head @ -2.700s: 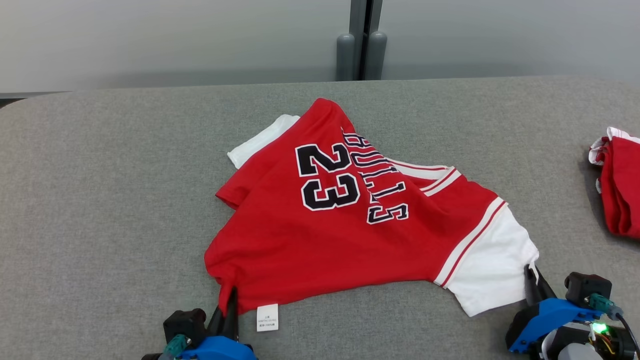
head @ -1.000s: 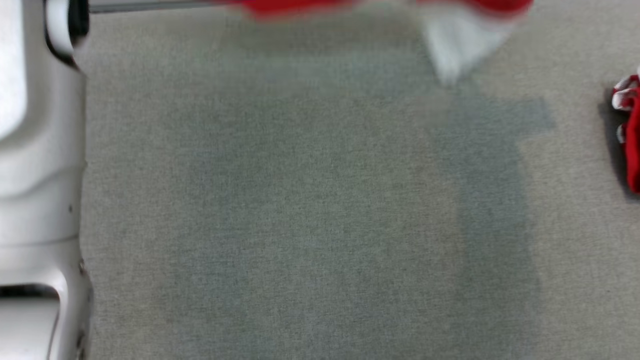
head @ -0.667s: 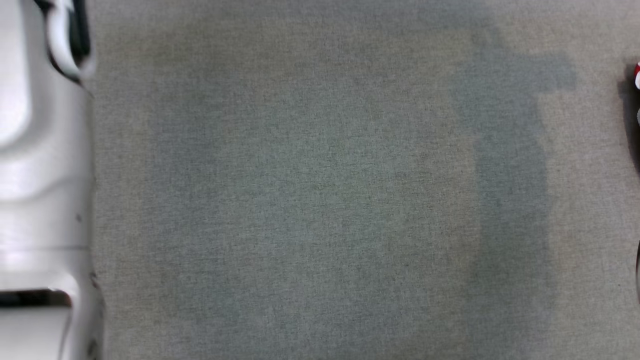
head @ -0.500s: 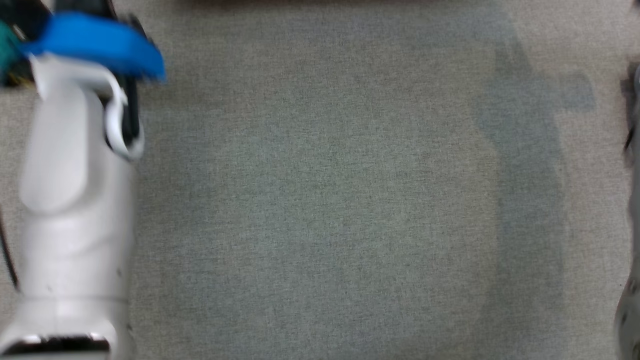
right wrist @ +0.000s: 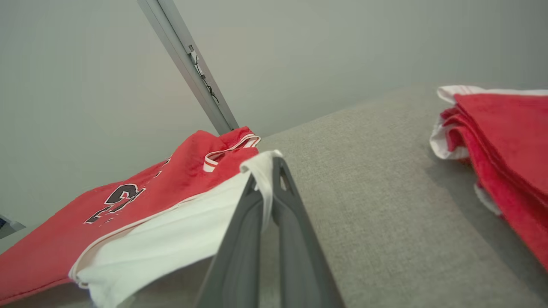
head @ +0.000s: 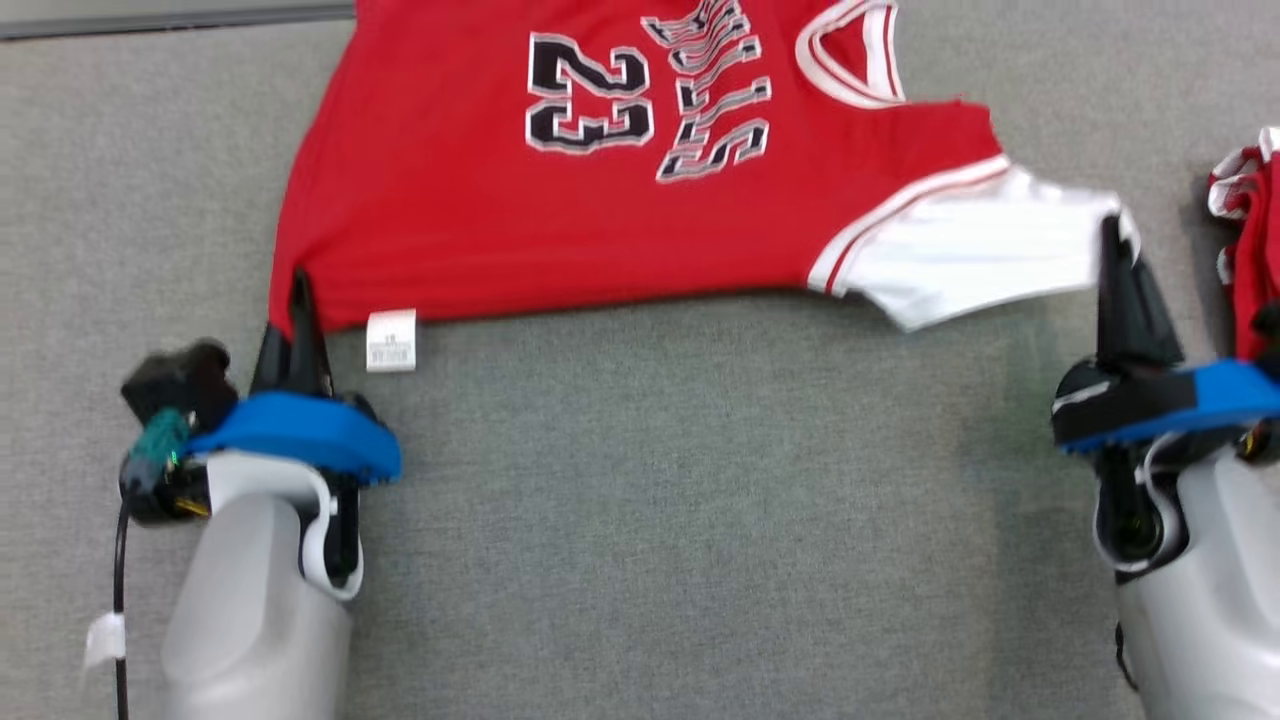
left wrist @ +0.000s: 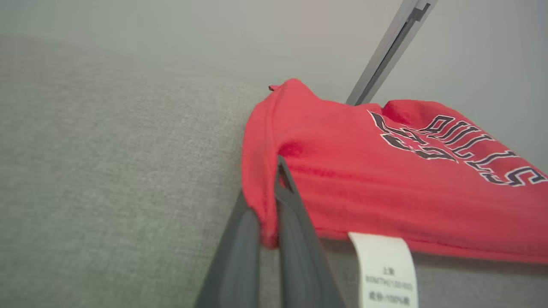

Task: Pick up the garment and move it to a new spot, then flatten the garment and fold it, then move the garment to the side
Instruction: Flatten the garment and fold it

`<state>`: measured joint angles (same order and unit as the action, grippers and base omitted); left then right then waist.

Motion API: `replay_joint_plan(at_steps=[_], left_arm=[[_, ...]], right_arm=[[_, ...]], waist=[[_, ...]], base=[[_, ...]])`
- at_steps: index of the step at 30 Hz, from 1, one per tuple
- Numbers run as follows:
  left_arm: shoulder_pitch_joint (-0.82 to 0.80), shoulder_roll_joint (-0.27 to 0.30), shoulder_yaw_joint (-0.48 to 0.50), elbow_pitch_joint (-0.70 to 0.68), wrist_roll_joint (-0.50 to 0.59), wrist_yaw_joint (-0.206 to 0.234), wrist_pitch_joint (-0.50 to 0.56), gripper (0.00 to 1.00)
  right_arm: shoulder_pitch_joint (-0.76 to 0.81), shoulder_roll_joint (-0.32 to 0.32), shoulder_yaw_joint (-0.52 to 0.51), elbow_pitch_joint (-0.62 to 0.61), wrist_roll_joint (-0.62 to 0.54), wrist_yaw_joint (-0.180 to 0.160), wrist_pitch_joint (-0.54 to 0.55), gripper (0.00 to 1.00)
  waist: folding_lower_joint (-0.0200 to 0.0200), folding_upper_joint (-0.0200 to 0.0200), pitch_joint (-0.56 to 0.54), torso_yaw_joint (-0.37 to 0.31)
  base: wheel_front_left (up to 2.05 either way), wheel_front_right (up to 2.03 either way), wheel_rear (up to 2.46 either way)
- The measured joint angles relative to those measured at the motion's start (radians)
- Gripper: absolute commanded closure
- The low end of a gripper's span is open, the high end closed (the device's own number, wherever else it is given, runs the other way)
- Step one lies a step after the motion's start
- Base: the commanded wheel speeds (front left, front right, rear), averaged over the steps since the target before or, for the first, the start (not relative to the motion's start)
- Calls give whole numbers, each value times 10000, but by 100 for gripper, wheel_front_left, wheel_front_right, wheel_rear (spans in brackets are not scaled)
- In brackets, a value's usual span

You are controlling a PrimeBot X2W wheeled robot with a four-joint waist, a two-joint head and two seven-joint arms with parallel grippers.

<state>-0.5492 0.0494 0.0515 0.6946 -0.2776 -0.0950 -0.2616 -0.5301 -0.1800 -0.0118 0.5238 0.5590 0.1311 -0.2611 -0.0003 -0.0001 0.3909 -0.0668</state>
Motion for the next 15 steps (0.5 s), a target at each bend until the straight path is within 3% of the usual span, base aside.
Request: replay_joint_plan(at_steps=[15], left_arm=[[2477, -12, -387, -368, -1118, 73, 2, 100]], right_arm=[[2657, 324, 343, 128, 418, 0, 0, 100]], waist=[[1, -1, -1760, 130]], base=[[0, 0, 0]])
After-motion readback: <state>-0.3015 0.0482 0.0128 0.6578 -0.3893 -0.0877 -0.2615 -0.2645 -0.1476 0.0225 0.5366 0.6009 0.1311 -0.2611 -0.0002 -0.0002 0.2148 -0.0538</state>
